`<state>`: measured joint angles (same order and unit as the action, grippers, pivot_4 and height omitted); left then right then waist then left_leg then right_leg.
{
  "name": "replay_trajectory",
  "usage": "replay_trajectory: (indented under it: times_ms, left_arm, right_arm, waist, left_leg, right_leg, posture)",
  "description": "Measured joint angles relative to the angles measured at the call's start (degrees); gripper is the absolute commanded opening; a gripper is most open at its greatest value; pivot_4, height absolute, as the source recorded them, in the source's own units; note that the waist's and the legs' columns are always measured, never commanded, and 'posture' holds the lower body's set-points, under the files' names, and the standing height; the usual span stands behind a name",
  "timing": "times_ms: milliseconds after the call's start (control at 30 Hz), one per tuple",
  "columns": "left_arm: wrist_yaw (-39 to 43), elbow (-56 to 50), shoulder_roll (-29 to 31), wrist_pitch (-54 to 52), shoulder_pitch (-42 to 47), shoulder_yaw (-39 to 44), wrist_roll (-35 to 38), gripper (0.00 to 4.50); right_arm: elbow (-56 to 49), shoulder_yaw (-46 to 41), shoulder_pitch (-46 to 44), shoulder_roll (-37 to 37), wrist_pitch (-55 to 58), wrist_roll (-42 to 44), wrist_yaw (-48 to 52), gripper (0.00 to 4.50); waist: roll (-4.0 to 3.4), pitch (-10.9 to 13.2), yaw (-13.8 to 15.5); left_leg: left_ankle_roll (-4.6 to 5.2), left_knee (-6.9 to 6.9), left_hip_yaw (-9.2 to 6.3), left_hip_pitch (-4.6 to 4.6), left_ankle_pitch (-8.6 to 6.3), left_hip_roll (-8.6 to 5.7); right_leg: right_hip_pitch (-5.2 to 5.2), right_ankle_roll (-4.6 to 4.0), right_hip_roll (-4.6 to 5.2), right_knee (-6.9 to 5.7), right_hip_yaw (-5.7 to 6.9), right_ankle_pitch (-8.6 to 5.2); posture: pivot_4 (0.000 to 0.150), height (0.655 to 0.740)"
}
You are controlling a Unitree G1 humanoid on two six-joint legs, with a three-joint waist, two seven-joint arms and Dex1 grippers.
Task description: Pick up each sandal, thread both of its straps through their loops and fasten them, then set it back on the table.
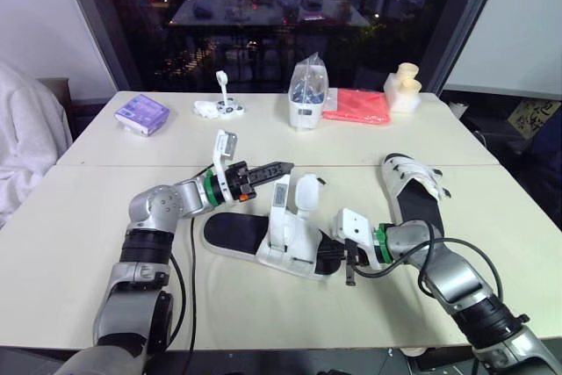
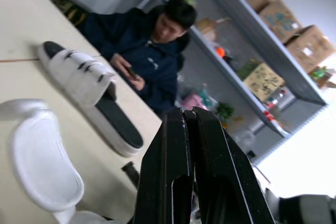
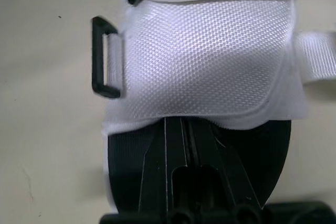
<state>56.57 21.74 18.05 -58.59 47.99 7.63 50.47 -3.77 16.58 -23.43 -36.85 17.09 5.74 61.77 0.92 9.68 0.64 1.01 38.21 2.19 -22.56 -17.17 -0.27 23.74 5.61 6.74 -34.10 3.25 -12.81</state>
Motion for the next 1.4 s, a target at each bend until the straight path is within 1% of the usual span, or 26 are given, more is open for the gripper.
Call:
replay_trajectory:
  times_ms: [167, 333, 567, 733, 900, 1100, 1200, 1400]
  left_arm:
    - [3.9, 2.5, 0.0, 0.8, 1.5, -1.1, -1.9, 0.02]
    - [10.0, 2.7, 0.6, 1.5, 2.4, -3.9, -3.3, 0.02]
    - [16.4, -6.7, 3.3, -3.4, 2.3, -7.7, -2.2, 0.02]
    - [17.7, -7.2, 3.8, -3.2, 2.3, -8.8, -2.5, 0.02]
    - [19.3, -2.0, 2.9, 2.5, 2.5, -9.4, -6.0, 0.02]
    - [19.4, 10.0, -0.7, 12.9, 4.7, -10.4, -12.8, 0.02]
    - [18.3, 16.0, -2.8, 17.2, 5.4, -9.2, -14.8, 0.02]
    - [17.2, 22.9, -3.8, 22.8, 7.0, -6.5, -16.9, 0.02]
  right_arm:
    - [-0.5, 0.0, 0.3, -0.3, 0.0, 0.0, 0.0, 0.00]
    - [-1.0, -0.1, 0.8, -0.5, 0.0, 0.0, 0.0, 0.00]
    - [-2.2, 0.0, 1.2, -1.5, 0.0, 0.0, 0.1, 0.00]
    - [-2.1, 0.2, 1.1, -1.8, -0.8, -0.1, 0.5, 0.00]
    - [-1.7, 1.2, 0.4, -2.5, -2.5, -1.1, 1.6, 0.00]
    - [-1.6, 1.2, 0.3, -2.6, -2.7, -1.2, 1.7, 0.00]
    - [-2.2, 1.2, 0.8, -2.8, -2.5, -1.2, 1.7, 0.00]
    - [-3.0, 1.1, 1.4, -3.2, -2.3, -1.2, 1.6, 0.00]
  waist:
    - [0.02, 0.0, 0.1]
    - [0.02, 0.0, 0.1]
    - [0.01, 0.0, 0.1]
    - [0.01, 0.0, 0.1]
    - [0.02, 0.0, 0.1]
    - [0.02, 0.0, 0.1]
    - [0.02, 0.0, 0.1]
    - [0.02, 0.0, 0.1]
  left_leg:
    - [0.01, 0.01, 0.00, 0.00, 0.01, -0.05]
    - [0.01, 0.00, 0.00, -0.01, 0.01, -0.06]
    - [0.02, 0.01, -0.01, -0.06, 0.01, -0.09]
    - [0.03, 0.01, -0.01, -0.06, 0.01, -0.08]
    - [0.04, 0.01, -0.02, -0.04, 0.01, -0.09]
    - [0.09, 0.04, -0.04, 0.02, -0.02, -0.12]
    - [0.12, 0.04, -0.05, 0.02, -0.03, -0.12]
    - [0.14, 0.04, -0.05, 0.02, -0.04, -0.12]
  right_leg:
    - [-0.03, 0.01, -0.08, 0.01, 0.03, 0.00]
    - [-0.04, 0.02, -0.13, 0.00, 0.04, 0.00]
    - [-0.05, 0.08, -0.13, 0.03, 0.06, 0.00]
    - [-0.05, 0.10, -0.16, 0.02, 0.06, -0.02]
    - [-0.10, 0.21, -0.19, 0.02, 0.07, -0.01]
    - [-0.19, 0.29, -0.19, 0.03, 0.10, 0.02]
    - [-0.19, 0.36, -0.19, 0.01, 0.11, 0.02]
    - [-0.20, 0.42, -0.18, 0.01, 0.15, 0.03]
  posture:
    - [0.150, 0.7400]
    - [0.150, 0.7400]
    - [0.150, 0.7400]
    - [0.150, 0.7400]
    - [0.150, 0.7400]
    - [0.150, 0.7400]
    - [0.150, 0.7400]
    - [0.150, 0.7400]
